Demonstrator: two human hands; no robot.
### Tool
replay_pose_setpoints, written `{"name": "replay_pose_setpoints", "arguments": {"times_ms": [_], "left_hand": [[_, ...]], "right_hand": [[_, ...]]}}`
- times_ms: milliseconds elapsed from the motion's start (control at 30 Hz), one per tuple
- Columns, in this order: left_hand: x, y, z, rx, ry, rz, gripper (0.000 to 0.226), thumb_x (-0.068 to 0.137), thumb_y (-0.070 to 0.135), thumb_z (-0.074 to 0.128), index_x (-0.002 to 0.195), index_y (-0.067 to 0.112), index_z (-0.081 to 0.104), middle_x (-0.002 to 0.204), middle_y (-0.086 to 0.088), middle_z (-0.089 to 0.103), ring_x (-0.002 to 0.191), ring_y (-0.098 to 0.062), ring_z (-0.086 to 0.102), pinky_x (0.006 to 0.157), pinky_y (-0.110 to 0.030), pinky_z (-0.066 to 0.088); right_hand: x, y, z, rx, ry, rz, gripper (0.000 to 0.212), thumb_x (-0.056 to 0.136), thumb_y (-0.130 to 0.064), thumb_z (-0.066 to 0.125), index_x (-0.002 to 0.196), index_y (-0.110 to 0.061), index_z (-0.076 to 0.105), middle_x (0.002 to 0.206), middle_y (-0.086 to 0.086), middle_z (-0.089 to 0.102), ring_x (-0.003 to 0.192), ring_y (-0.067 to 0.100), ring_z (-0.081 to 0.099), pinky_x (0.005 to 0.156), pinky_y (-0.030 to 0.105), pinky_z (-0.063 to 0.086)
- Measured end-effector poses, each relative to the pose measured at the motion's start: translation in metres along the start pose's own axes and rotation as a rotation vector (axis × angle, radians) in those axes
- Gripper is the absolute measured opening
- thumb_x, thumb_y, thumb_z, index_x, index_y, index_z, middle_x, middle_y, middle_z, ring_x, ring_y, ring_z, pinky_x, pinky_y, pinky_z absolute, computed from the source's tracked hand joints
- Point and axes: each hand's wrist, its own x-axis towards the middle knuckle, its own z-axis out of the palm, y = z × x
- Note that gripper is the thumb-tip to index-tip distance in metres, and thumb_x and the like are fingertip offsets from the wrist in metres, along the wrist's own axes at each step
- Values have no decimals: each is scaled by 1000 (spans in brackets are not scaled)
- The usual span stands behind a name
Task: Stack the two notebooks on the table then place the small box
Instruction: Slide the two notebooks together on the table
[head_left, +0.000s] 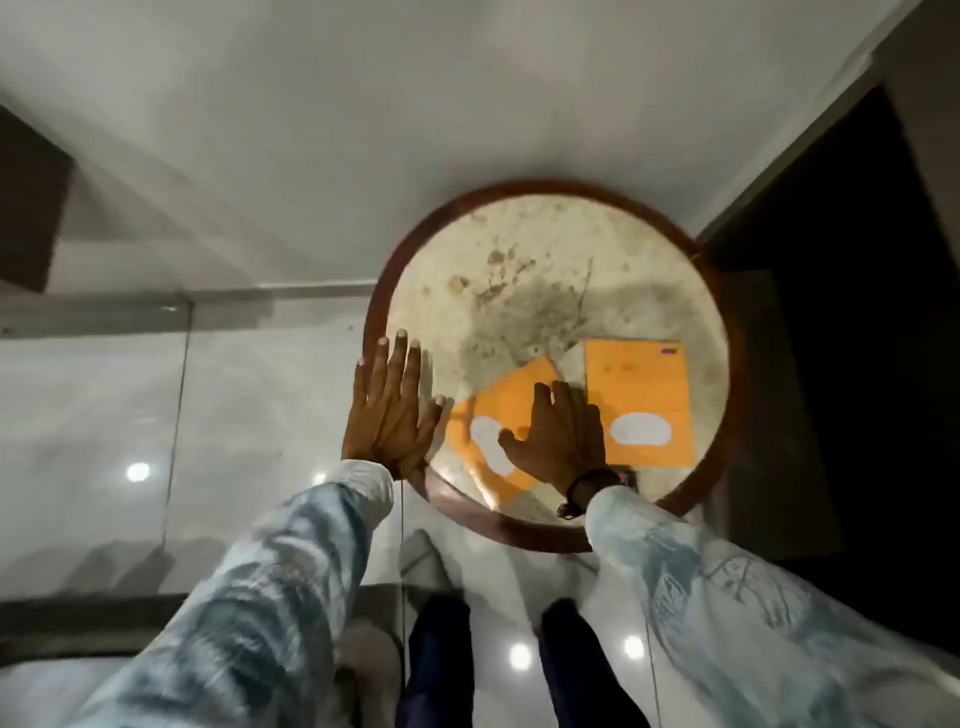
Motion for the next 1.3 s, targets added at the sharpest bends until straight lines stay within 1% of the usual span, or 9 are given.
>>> {"name": "replay_pose_setpoints", "arguments": {"times_ms": [233, 400, 500, 733, 867, 967, 1067, 1133, 1300], "left_hand": [[20, -4, 90, -90, 27, -120, 70, 108, 39, 24, 166, 3, 9, 177, -16, 1, 166, -31, 0, 136, -50, 4], [24, -1, 105, -138, 102, -149, 69, 108, 36, 26, 166, 3, 10, 177, -16, 4, 166, -31, 3, 136, -51, 7], [30, 1, 110, -134, 129, -188, 71, 107, 39, 24, 167, 5, 9, 177, -15, 4, 166, -31, 3, 136, -49, 5], [50, 12, 121, -35, 206, -280, 73, 106, 44, 26, 166, 6, 13, 177, -15, 11, 165, -30, 11, 134, -42, -10], [48, 11, 124, -4, 224, -277, 73, 107, 44, 28, 167, 7, 12, 177, -13, 11, 166, -28, 10, 135, -43, -7], [47, 10, 124, -18, 219, -275, 74, 107, 44, 27, 167, 7, 8, 178, -13, 8, 166, -28, 6, 136, -44, -6], [47, 9, 124, -26, 215, -269, 74, 106, 45, 26, 167, 8, 6, 178, -12, 5, 166, -28, 6, 135, -43, -8], [49, 10, 121, -40, 207, -270, 75, 106, 44, 28, 167, 7, 6, 178, -13, 6, 166, -29, 6, 135, -43, -10], [48, 11, 119, -51, 176, -273, 75, 106, 45, 27, 167, 7, 7, 178, -14, 6, 166, -29, 6, 135, -46, -5]], "right_hand": [[35, -6, 64, -56, 73, -9, 105, 77, -60, 60, 156, -4, 19, 164, 24, 13, 148, 43, 20, 111, 57, 29], [84, 8, 42, -44, -10, -175, 113, 78, -51, 69, 161, -13, 2, 169, 12, -11, 156, 35, 0, 121, 58, 15], [123, 12, 20, -52, -28, -225, 105, 86, -45, 64, 161, -18, -5, 169, 4, -18, 157, 27, -12, 123, 61, 4], [175, 7, 6, -96, 13, -344, 92, 90, -36, 54, 161, -23, -3, 169, -2, -17, 157, 20, -13, 124, 61, -1], [177, 10, 13, -105, 34, -384, 92, 88, -35, 52, 161, -23, -1, 170, -2, -14, 158, 20, -11, 124, 61, -2], [175, 13, 3, -17, 81, -396, 92, 86, -37, 57, 161, -23, 7, 171, -1, -2, 158, 20, -3, 124, 60, 3], [157, 38, -5, 181, 322, -270, 88, 79, -36, 61, 159, -21, 25, 167, 4, 24, 157, 25, 16, 125, 57, 11], [133, 66, -2, 212, 416, -115, 85, 80, -38, 61, 157, -18, 30, 164, 7, 31, 155, 26, 21, 125, 56, 14], [80, 130, 28, 136, 343, 197, 88, 88, -50, 54, 159, -13, 19, 167, 11, 23, 157, 27, 15, 125, 59, 9]]}}
